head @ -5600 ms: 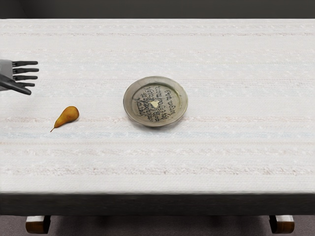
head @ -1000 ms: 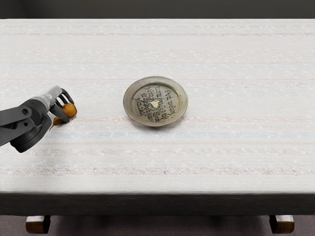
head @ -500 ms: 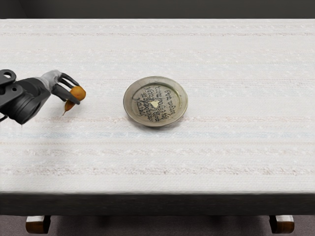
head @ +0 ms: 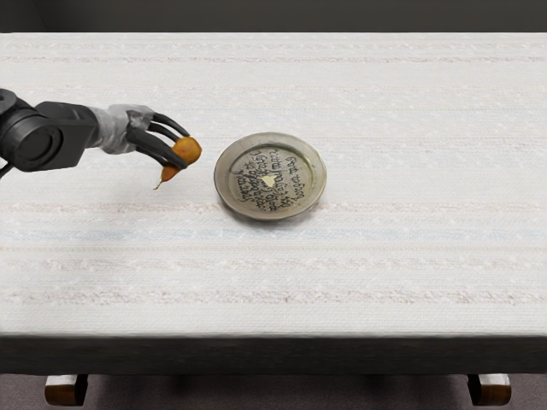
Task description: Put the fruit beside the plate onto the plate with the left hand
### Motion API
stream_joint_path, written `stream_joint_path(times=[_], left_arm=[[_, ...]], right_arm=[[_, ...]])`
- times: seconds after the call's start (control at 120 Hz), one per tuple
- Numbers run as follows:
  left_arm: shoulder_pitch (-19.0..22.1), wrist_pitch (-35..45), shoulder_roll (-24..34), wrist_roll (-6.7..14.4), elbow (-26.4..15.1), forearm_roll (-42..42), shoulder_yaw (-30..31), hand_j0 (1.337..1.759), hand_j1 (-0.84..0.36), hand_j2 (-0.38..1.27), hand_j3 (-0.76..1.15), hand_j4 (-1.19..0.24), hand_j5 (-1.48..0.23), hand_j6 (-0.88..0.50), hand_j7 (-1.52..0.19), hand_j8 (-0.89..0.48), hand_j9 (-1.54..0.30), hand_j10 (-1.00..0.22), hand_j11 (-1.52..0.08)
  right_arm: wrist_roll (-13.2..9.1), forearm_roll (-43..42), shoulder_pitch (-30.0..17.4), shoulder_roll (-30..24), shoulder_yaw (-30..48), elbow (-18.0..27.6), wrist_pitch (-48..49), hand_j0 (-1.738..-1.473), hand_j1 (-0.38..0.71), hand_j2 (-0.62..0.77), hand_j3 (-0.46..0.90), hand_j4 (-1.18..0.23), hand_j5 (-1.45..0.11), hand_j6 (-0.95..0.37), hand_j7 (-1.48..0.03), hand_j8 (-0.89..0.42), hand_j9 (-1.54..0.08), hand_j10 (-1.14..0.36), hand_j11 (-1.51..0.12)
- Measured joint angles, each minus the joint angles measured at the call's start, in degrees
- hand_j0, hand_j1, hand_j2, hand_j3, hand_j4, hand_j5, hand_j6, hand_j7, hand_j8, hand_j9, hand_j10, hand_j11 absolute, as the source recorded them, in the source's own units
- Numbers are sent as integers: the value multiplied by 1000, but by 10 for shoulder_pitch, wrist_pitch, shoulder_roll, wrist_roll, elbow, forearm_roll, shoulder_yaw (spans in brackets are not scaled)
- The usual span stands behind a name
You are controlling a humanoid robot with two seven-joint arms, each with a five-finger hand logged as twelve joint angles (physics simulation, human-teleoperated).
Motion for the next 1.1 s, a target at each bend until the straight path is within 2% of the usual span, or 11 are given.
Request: stream_joint_path(times=[0.267,0.65,0.733,0.767,0.917,1.1], left_arm=[[-2,-4,-45,0,13,-2,-8,1658,-422,528,0,-570,-990,-400,-967,-522,-974,-735,-977],[-16,-4,-119,0,31,-2,-10,1657,-377,455,0,-592,-986,-414,-971,-541,-975,-732,-979],[-25,-3,-133,0,39,-1,-10,1657,-373,415,0,-589,-936,-425,-924,-543,-928,-699,-931],[-30,-3,-139,0,45,0,-10,1657,-331,354,0,-556,-864,-413,-854,-514,-857,-646,-860],[-41,-2,-156,0,83,4,-10,1658,11,172,0,-277,-428,-209,-423,-257,-425,-320,-426],[-45,-6,-152,0,96,2,-21,1658,211,70,0,-113,-174,-85,-172,-105,-173,-131,-173]], right_arm=[[0,0,0,0,0,0,0,-1658,-349,0,0,0,0,0,0,0,0,0,0],[0,0,0,0,0,0,0,-1658,-349,0,0,0,0,0,0,0,0,0,0],[0,0,0,0,0,0,0,-1658,-349,0,0,0,0,0,0,0,0,0,0],[0,0,0,0,0,0,0,-1658,-349,0,0,0,0,0,0,0,0,0,0],[0,0,0,0,0,0,0,-1658,-349,0,0,0,0,0,0,0,0,0,0],[0,0,0,0,0,0,0,-1658,-349,0,0,0,0,0,0,0,0,0,0]])
